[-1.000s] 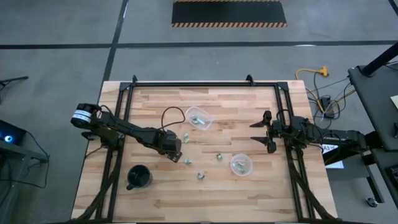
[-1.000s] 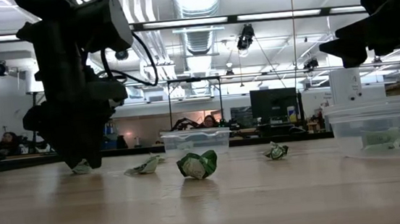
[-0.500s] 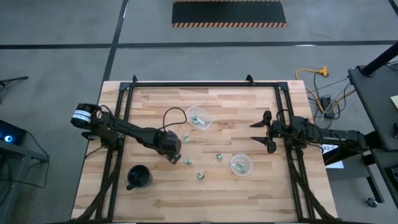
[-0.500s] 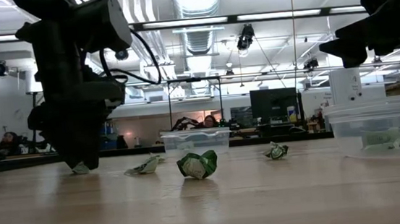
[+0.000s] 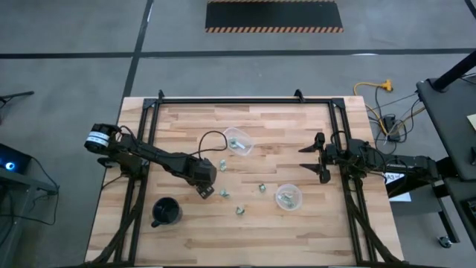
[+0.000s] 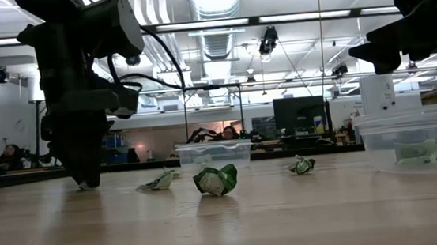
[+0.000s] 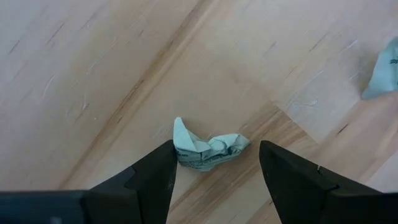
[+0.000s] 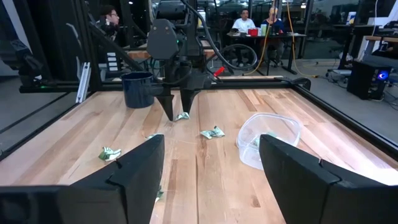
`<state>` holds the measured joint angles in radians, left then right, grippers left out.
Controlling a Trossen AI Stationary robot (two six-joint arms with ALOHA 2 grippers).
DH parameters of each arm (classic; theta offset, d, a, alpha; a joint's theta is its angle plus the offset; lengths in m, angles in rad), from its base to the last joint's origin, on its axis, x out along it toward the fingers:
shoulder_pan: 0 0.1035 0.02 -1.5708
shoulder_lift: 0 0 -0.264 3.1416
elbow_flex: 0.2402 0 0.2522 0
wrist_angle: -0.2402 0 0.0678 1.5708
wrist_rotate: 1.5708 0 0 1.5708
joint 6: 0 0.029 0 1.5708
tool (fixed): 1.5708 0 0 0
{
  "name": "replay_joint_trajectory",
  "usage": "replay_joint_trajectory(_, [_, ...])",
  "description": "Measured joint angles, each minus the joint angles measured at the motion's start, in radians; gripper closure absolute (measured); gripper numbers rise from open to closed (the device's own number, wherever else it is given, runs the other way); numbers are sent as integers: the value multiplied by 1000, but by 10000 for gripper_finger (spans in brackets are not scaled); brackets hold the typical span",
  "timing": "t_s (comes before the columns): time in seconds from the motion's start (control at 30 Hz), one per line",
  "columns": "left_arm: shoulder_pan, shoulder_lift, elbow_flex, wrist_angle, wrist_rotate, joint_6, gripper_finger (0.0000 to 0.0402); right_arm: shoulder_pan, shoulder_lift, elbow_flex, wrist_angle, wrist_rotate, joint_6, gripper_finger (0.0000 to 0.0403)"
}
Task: Pick and place Stevia / Truvia into bins
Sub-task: Put the stevia packet into the oval transparent container
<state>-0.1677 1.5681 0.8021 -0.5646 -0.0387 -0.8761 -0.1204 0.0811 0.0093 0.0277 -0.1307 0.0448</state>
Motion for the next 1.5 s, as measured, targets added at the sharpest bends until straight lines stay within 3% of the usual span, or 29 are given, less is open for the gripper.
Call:
replay_joint_trajectory(0.2, [0, 0, 0, -4, -2, -2, 217, 0, 0, 0, 0, 0, 0, 154])
replay_joint_trajectory(0.3, [0, 0, -2, -12, -8, -7, 277, 0, 0, 0, 0, 0, 0, 153])
replay_joint_trajectory(0.4, [0, 0, -2, 0, 1, 4, 365, 0, 0, 0, 0, 0, 0, 150])
replay_joint_trajectory(0.47, [0, 0, -2, 5, 5, 25, 386, 0, 0, 0, 0, 0, 0, 149])
replay_joint_trajectory(0.8, [-2, 4, -2, 104, 14, 133, 397, 0, 0, 0, 0, 0, 0, 156])
replay_joint_trajectory(1.07, [-1, 4, -6, 444, -9, 295, 399, 0, 0, 0, 0, 0, 0, 150])
replay_joint_trajectory(1.37, [53, 2, -36, 821, -109, 421, 399, 0, 0, 0, 0, 0, 0, 155])
replay_joint_trajectory(1.5, [93, 5, -112, 1109, -147, 447, 399, 0, 0, 0, 0, 0, 0, 156])
